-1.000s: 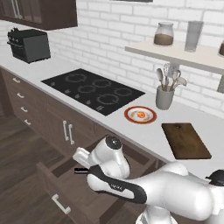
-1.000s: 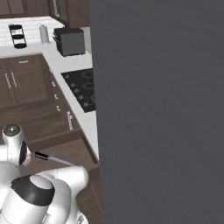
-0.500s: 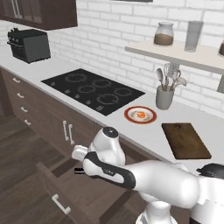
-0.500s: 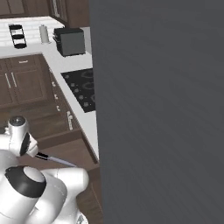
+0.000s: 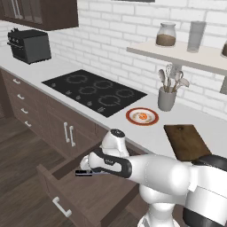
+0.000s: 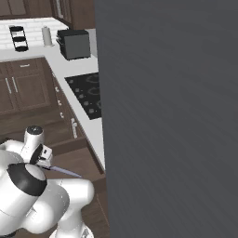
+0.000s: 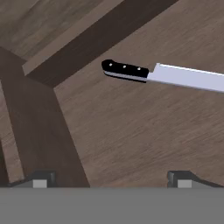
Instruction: Pick up the knife from the drawer and place it on the cutting board. Then place the meat from the plate to the cutting board.
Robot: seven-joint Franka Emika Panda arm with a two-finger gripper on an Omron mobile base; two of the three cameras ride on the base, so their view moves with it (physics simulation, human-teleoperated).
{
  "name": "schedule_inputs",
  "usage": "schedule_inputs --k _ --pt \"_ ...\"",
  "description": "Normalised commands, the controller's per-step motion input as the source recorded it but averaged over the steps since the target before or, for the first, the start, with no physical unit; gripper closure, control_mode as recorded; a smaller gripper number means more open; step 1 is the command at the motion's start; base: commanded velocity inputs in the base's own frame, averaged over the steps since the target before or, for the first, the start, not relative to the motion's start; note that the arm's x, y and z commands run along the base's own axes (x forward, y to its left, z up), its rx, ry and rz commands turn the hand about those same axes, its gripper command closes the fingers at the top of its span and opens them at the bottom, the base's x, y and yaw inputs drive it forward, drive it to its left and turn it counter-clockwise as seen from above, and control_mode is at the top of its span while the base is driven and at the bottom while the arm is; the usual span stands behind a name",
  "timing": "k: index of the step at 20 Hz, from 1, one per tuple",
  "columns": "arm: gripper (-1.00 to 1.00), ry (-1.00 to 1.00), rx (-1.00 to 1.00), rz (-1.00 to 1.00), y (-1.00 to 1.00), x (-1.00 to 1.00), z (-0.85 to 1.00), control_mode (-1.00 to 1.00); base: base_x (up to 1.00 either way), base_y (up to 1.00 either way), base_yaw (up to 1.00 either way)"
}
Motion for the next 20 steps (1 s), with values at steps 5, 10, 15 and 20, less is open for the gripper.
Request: schedule_inputs --k 5,10,15,20 --pt "-1.00 -0.01 -0.26 0.30 0.06 0.11 -0.13 -1.00 0.00 0.00 0.00" --pt "-1.00 -0.11 -0.07 0.27 0.13 0.12 -0.18 -1.00 0.00 0.00 0.00" --pt "-1.00 -0.16 0.00 0.26 0.11 0.20 -0.33 -1.00 0.00 0.00 0.00" --pt "-1.00 -0.03 -0.04 0.14 0.01 0.35 -0.16 -1.00 0.00 0.00 0.00"
